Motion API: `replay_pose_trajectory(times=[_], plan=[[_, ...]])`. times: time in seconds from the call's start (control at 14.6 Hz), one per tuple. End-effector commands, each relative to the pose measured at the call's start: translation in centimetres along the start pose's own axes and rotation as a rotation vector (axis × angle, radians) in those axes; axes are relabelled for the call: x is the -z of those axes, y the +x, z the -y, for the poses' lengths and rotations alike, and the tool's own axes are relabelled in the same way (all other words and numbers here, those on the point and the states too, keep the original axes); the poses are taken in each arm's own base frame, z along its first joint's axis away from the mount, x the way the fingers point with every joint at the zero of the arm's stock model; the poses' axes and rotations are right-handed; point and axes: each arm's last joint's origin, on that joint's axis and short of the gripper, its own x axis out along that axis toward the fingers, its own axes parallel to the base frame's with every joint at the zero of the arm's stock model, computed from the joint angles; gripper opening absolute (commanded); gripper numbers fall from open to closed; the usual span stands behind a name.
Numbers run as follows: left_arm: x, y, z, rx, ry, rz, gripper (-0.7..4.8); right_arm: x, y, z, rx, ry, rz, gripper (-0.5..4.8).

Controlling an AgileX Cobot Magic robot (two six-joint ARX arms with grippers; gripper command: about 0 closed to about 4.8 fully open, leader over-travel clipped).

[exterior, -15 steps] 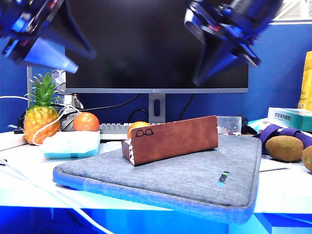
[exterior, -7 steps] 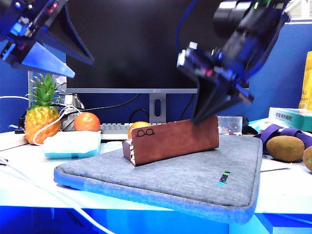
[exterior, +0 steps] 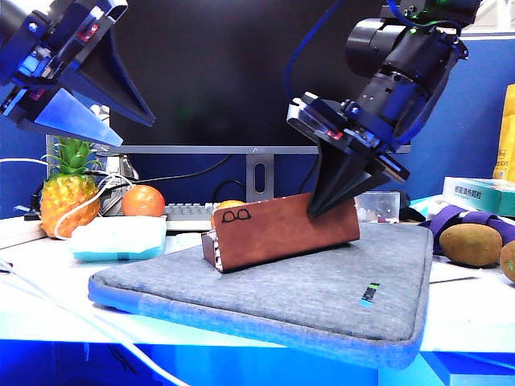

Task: Close the glasses case.

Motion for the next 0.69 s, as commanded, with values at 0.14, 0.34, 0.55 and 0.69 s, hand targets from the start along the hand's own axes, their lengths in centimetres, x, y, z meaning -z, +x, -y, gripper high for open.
replay_pose_trajectory(times=[0.14,0.34,0.55,0.69], plan=[[-0.1,-0.1,0.0,0.003,0.009,0.011,3.3,-0.9,0.2,0.1,-0.001,-0.009,0.077,-0.08],[-0.1,-0.1,0.0,0.004,0.008,0.011,3.3,-1.0,2.1,1.1,-0.003,-0.004,0.07,-0.08],[-0.2,-0.1,0.0,0.002,0.011,0.016,3.3,-3.4,1.6,1.0,-0.005,-0.029,0.237,-0.08],[-0.2,-0.1,0.0,0.003,0.006,0.013,3.3,-4.6,0.6,0.5,-0.014,-0.046,0.268,-0.08]])
